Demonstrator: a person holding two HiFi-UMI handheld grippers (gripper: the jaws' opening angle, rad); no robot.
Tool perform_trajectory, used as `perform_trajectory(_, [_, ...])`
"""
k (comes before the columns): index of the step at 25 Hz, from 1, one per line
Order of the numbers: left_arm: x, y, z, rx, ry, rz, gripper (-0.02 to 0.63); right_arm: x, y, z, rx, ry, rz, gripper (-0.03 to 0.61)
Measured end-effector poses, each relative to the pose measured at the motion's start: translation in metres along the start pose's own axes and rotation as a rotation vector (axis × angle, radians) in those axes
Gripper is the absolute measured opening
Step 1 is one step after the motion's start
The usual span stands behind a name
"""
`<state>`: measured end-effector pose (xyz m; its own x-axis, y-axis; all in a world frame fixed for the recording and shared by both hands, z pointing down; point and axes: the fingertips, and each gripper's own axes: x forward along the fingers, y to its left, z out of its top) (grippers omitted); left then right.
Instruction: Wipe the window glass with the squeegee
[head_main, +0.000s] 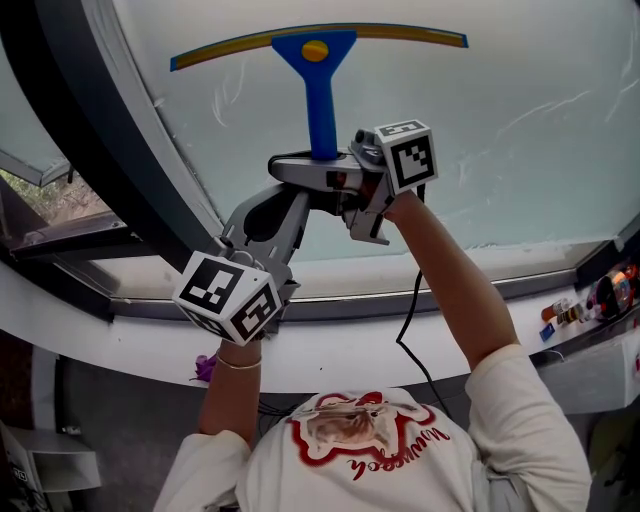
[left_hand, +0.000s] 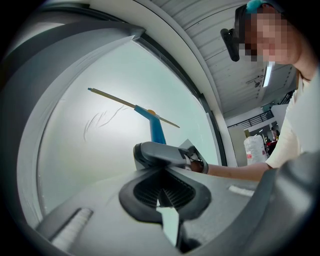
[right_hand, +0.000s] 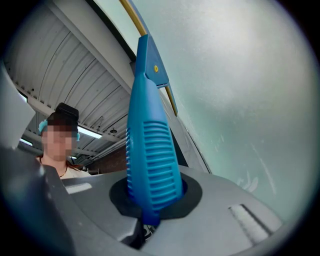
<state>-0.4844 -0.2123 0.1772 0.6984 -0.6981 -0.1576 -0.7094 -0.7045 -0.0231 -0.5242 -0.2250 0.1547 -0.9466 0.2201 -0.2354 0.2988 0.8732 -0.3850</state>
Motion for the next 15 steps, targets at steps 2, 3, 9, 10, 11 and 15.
perform_trajectory(2, [-0.002, -0.001, -0.005, -0.009, 0.006, 0.000, 0.002, -0.001, -0.001, -0.005, 0.008, -0.002, -0.002, 0.012])
perform_trajectory(3, [-0.003, -0.001, -0.007, -0.014, 0.008, 0.001, 0.002, -0.001, -0.002, -0.007, 0.011, -0.003, -0.002, 0.013])
perform_trajectory(9, [-0.007, -0.001, -0.017, -0.032, 0.023, -0.002, 0.002, -0.002, -0.006, -0.018, 0.027, -0.013, -0.003, 0.014])
perform_trajectory(10, [-0.007, -0.001, -0.019, -0.034, 0.025, -0.003, 0.002, -0.002, -0.006, -0.020, 0.030, -0.016, -0.003, 0.014])
perform_trajectory(11, [-0.008, -0.001, -0.021, -0.037, 0.026, -0.004, 0.002, -0.002, -0.007, -0.021, 0.033, -0.019, -0.003, 0.014])
perform_trajectory(15, [-0.012, -0.001, -0.028, -0.051, 0.034, -0.003, 0.002, -0.002, -0.009, -0.029, 0.045, -0.029, -0.001, 0.014])
